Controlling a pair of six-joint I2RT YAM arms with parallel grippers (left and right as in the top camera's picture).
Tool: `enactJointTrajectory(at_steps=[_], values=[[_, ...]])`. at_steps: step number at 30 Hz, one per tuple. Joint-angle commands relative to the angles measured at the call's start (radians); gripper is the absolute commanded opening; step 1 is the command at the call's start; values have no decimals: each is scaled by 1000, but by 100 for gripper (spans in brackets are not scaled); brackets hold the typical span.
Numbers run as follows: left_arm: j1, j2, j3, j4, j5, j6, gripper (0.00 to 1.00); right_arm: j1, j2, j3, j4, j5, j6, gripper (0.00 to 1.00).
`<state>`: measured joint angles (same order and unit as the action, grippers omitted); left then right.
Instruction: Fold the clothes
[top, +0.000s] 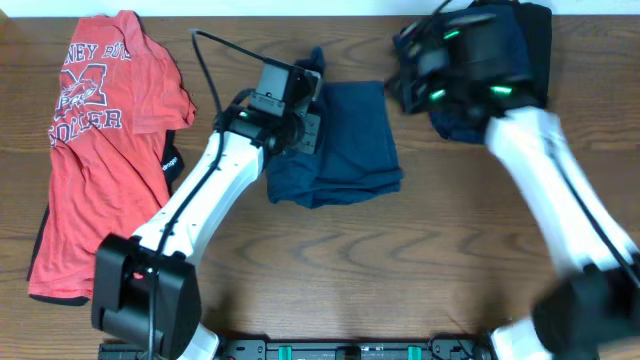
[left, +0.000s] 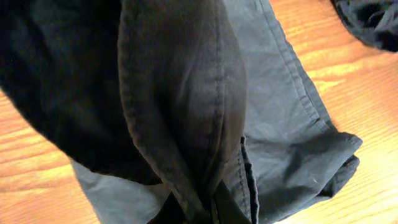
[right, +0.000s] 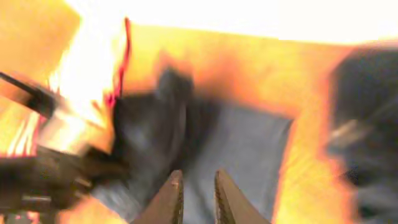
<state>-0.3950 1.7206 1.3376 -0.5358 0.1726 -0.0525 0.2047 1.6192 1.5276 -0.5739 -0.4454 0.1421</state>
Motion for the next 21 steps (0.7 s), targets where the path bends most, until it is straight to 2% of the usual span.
enactJointTrajectory(at_steps=[1,7,8,9,12,13,14,16,21], values=[[-14,18,30,7,-8,-13,6,-41,-92,3,-5,116,37,18],[-63,20,29,45,-8,-13,7,-87,-108,2,-34,120,45,17],[-73,20,30,51,-8,-13,11,-90,-105,2,-38,120,45,17],[-83,20,29,58,-3,-13,16,-92,-102,2,-40,121,45,17],[-116,20,30,82,10,-25,54,-98,-98,2,-39,121,46,18],[-127,20,30,90,11,-37,61,-101,-98,2,-39,121,46,18],[-137,20,30,98,11,-43,73,-105,-98,2,-39,121,46,18],[-152,20,30,116,14,-43,89,-112,-98,2,-40,121,48,18],[-147,11,30,146,13,-51,100,-121,-87,1,-49,129,45,21]])
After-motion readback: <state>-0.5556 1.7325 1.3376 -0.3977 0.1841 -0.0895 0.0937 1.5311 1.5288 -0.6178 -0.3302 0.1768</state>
